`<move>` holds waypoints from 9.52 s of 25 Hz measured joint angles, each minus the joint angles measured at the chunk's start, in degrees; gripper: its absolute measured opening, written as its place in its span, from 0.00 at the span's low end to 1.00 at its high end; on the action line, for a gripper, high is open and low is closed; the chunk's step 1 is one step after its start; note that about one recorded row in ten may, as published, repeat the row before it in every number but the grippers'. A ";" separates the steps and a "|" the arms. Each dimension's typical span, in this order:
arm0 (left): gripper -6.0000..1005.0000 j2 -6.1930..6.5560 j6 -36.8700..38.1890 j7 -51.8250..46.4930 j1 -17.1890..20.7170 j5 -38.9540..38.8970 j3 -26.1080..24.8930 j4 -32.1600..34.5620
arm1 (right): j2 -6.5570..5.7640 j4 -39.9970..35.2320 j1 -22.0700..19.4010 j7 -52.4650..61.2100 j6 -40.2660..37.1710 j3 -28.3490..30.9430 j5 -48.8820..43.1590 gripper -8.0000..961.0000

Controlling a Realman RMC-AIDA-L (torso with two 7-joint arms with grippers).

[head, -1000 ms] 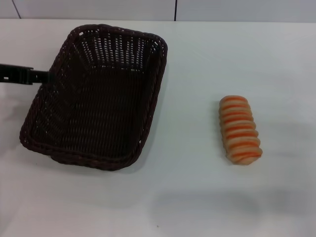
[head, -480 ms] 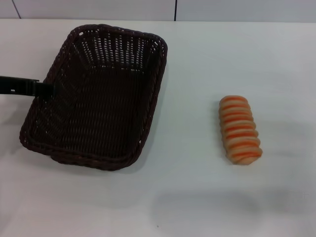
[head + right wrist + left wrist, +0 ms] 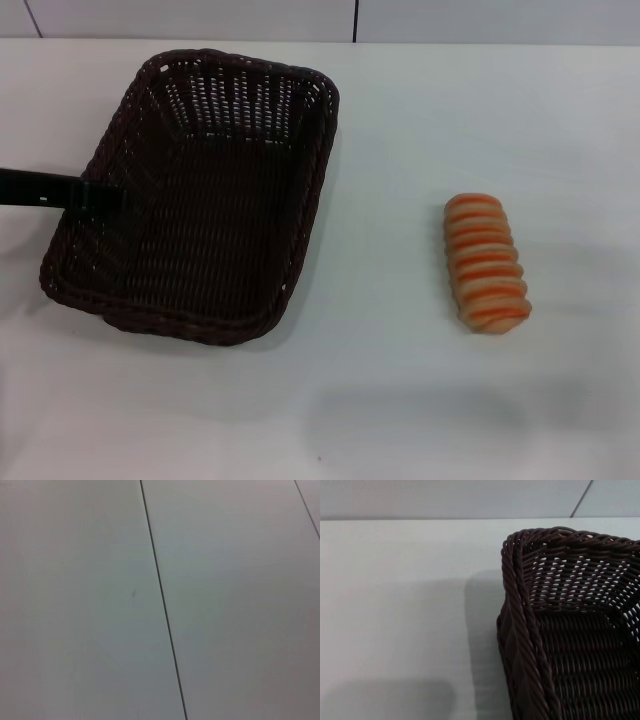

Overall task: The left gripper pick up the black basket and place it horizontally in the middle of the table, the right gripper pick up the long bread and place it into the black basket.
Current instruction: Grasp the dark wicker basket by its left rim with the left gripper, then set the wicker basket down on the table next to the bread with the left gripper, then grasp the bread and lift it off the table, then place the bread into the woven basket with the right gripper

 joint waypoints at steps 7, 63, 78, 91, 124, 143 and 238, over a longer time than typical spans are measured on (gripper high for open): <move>0.67 0.05 0.47 0.26 -0.03 0.30 0.46 0.10 | 0.00 0.00 0.10 0.00 -0.12 0.07 0.01 0.72; 0.25 7.03 -33.91 47.21 -21.38 -16.55 -20.54 6.50 | 0.24 1.21 -2.87 0.00 -3.47 -0.05 0.45 0.72; 0.28 4.55 -34.86 51.34 -24.25 -12.70 -10.99 14.04 | 0.29 2.39 -4.69 0.00 -5.57 -0.57 0.17 0.73; 0.30 3.50 -32.77 52.01 -26.62 -9.22 -10.47 18.41 | 0.17 2.61 -5.06 0.00 -6.32 -1.26 0.00 0.72; 0.61 0.44 -7.83 76.76 -7.32 -70.49 -37.45 34.04 | -0.08 8.46 -4.70 -0.55 -1.44 -10.23 0.09 0.72; 0.60 0.70 -1.88 88.93 1.33 -82.47 -41.29 41.76 | -4.03 34.61 -3.67 -19.69 13.37 -17.42 0.35 0.72; 0.60 1.23 -1.77 87.76 1.01 -83.08 -43.93 41.09 | -7.56 44.51 -2.57 -33.33 22.73 -18.33 -28.62 0.56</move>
